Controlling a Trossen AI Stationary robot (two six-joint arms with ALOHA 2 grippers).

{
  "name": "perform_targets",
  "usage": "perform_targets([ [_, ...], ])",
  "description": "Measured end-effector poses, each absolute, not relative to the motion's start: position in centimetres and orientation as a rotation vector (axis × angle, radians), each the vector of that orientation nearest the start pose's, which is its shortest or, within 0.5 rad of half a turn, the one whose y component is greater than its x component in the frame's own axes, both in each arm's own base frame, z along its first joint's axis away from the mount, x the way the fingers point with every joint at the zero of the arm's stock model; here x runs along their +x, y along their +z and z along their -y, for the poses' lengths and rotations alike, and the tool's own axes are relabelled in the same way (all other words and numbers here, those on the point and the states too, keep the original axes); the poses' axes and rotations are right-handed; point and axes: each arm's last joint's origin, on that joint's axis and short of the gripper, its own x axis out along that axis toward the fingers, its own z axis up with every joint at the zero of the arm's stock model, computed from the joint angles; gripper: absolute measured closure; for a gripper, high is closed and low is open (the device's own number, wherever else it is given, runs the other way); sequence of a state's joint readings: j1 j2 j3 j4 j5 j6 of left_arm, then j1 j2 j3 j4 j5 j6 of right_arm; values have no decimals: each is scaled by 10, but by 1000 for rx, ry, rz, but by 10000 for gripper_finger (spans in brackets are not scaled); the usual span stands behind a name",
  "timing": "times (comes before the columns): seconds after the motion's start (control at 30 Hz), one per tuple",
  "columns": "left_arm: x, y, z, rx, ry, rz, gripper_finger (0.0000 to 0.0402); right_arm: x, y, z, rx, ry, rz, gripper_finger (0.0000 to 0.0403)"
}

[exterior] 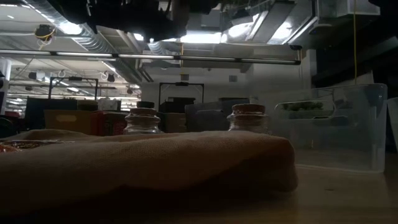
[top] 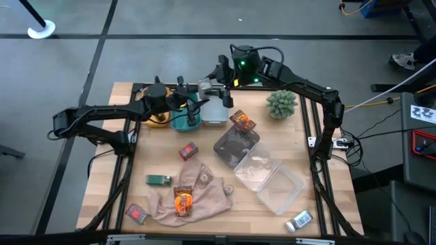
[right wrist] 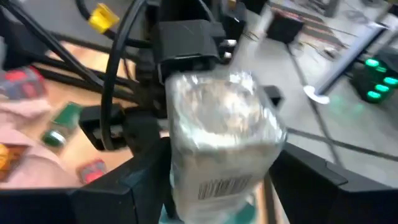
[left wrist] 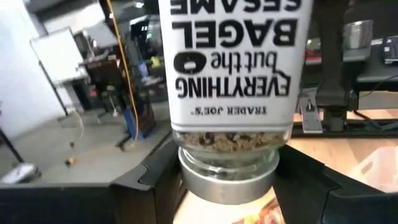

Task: Sort spices by type
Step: Put the top white seasoning bottle into the gray bin

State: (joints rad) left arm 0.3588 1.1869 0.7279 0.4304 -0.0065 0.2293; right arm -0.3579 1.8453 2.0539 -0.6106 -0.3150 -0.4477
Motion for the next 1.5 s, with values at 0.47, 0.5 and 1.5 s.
perform_targets([
  [0.47, 241, 261, -95, 42, 353, -347, 209, 364, 442, 135, -340, -139, -588, 148],
  [0.5, 240, 258, -95, 31, 356, -377, 209, 366, 441, 136, -335, -142, -584, 148],
  [1.5, 236, 251, -95, -47, 375, -456, 209, 430, 353, 142, -304, -17, -743, 148],
])
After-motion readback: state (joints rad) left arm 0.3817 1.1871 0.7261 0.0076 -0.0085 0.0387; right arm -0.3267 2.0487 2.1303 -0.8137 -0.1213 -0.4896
